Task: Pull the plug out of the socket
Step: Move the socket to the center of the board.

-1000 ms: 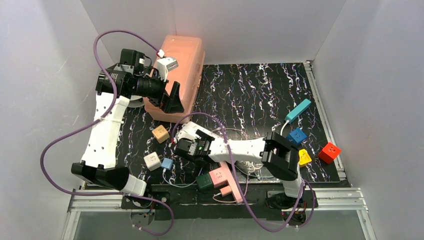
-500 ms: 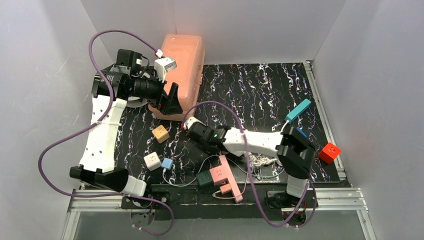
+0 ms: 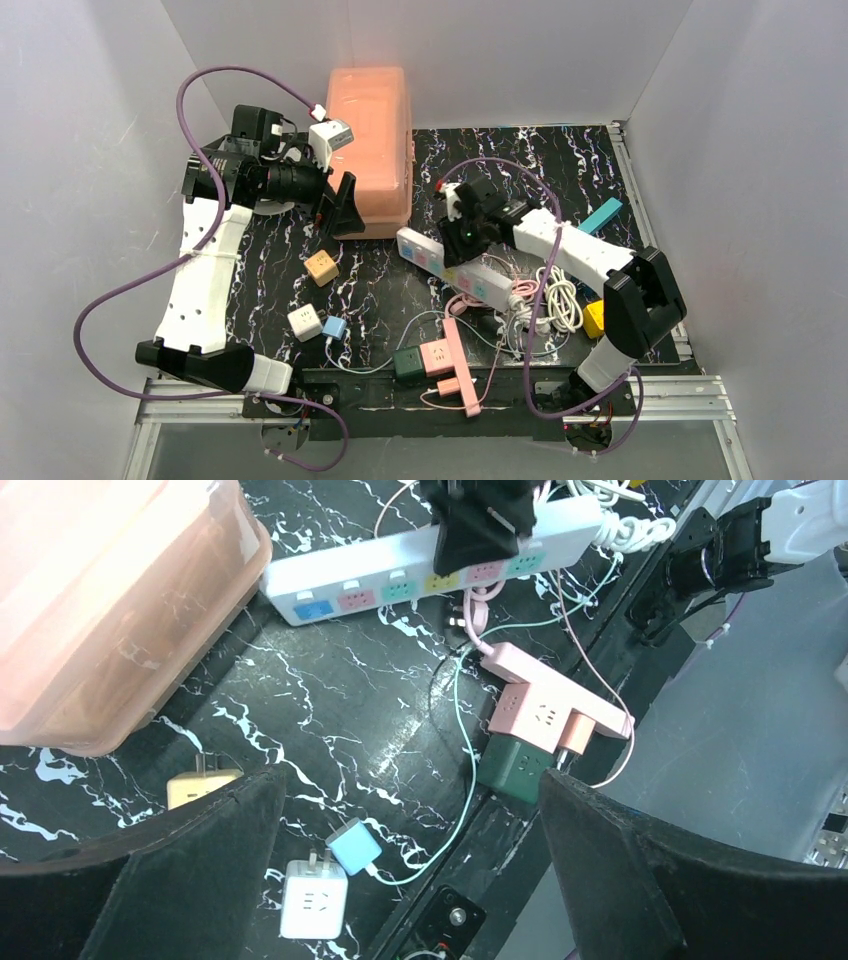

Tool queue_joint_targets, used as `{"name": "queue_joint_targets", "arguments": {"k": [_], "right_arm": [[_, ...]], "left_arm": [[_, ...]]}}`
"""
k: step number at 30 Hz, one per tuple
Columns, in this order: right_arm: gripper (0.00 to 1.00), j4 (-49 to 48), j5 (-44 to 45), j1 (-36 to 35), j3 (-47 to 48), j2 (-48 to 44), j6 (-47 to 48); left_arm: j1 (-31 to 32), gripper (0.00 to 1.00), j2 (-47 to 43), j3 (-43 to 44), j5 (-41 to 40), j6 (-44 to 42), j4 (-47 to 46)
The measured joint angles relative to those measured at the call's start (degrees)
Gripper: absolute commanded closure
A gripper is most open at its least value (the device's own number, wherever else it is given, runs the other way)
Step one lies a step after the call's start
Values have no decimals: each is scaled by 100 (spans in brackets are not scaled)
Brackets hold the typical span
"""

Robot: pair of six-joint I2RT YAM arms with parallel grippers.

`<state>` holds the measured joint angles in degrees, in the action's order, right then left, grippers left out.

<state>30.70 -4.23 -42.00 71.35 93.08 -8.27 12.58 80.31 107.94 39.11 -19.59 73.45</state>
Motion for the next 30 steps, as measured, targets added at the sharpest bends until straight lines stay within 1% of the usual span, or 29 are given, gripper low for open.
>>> {"name": "queue_joint_targets", "arguments": {"k": [2, 3, 7, 10, 19, 25, 28, 29, 30], "right_arm": [[99, 118, -505, 372, 0, 22, -175], [99, 131, -610, 525, 0, 31, -273], [99, -205, -474, 1340, 0, 175, -874], [99, -382, -385, 1770, 2, 280, -1191], [99, -761, -575, 2404, 129, 807, -1797], [99, -590, -79, 2850, 505, 1084, -2092], [99, -278, 435, 2951, 828, 1180, -2164], [92, -170, 621, 2968, 938, 1204, -2166], [81, -35, 809, 2994, 1062, 1233, -2173]], "left_arm": [[2, 2, -7, -66, 11, -35, -15], [2, 2, -7, -76, 22, -46, -13], [0, 2, -57, -146, 57, -122, -63], [0, 2, -144, -254, 79, -166, -101], [0, 2, -223, -358, 151, -254, -138], [0, 2, -254, -439, 162, -299, -153], [0, 2, -254, -442, 160, -337, -149], [0, 2, -254, -442, 160, -343, -149], [2, 2, -254, -442, 160, -354, -149]]}}
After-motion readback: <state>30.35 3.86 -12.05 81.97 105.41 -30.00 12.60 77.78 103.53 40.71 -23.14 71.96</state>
